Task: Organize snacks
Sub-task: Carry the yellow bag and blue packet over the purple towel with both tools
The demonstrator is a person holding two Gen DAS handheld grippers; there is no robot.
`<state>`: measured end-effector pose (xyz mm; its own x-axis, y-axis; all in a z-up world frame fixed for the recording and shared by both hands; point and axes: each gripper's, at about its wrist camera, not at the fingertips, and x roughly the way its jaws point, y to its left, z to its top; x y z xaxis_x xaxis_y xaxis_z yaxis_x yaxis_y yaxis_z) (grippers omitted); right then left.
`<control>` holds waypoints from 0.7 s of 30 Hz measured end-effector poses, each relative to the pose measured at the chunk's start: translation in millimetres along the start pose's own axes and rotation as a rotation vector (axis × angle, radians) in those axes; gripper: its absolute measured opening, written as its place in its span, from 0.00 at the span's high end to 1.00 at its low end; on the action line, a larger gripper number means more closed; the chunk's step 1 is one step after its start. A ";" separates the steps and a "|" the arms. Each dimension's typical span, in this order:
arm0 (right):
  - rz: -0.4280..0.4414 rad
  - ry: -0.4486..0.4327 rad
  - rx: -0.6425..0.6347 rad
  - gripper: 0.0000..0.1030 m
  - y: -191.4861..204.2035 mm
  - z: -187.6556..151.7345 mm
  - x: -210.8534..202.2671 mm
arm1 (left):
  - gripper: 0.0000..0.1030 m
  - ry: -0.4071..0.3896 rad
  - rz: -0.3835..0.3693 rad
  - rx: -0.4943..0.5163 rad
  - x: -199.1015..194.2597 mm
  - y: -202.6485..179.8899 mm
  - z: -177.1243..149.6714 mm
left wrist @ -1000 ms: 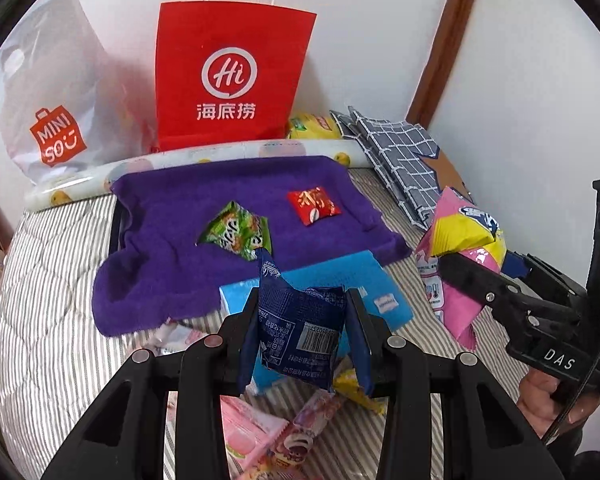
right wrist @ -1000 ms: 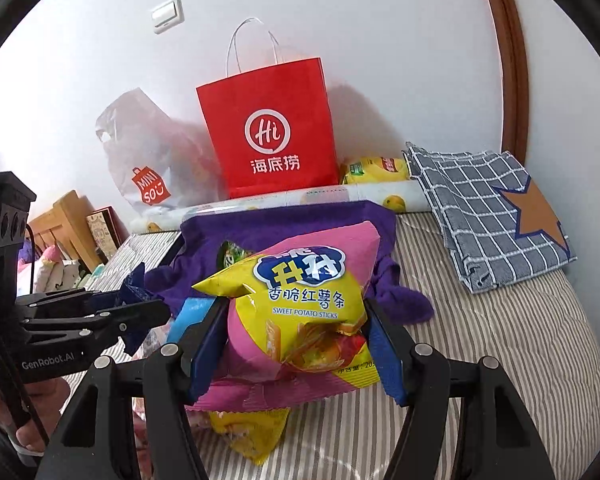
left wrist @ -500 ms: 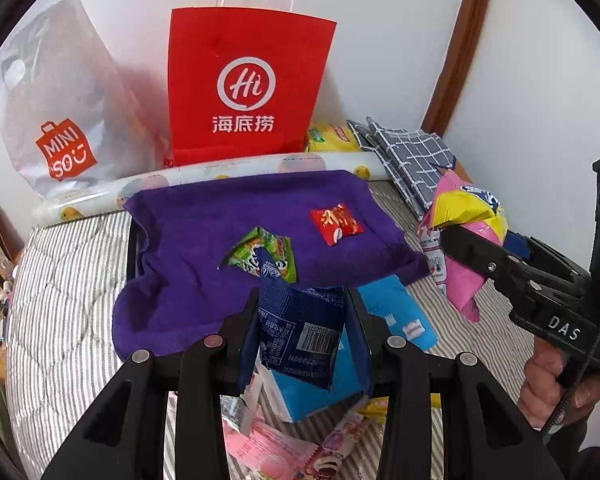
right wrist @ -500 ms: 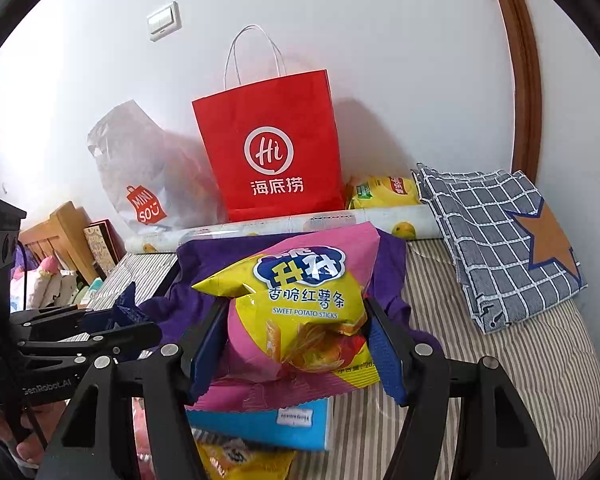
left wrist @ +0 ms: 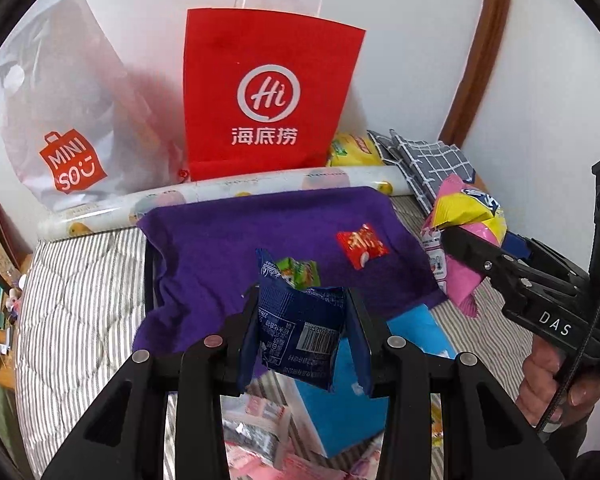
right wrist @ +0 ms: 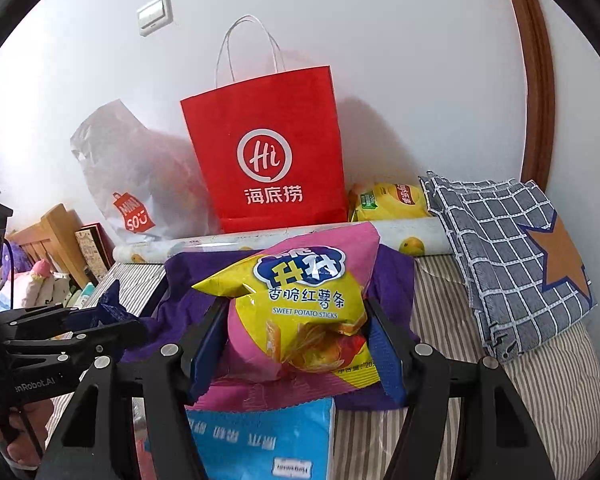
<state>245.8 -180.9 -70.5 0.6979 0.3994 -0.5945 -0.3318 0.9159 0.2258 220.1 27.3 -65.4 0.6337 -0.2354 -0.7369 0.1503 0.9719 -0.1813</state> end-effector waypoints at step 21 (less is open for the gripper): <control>-0.050 0.065 0.002 0.38 -30.4 10.6 69.7 | 0.62 0.024 0.043 -0.035 65.9 52.7 59.8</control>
<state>311.2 -180.5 -110.6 0.6706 0.3501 -0.6540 -0.2968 0.9346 0.1960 315.2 63.2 -84.6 0.6204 -0.1944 -0.7598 0.0964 0.9804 -0.1720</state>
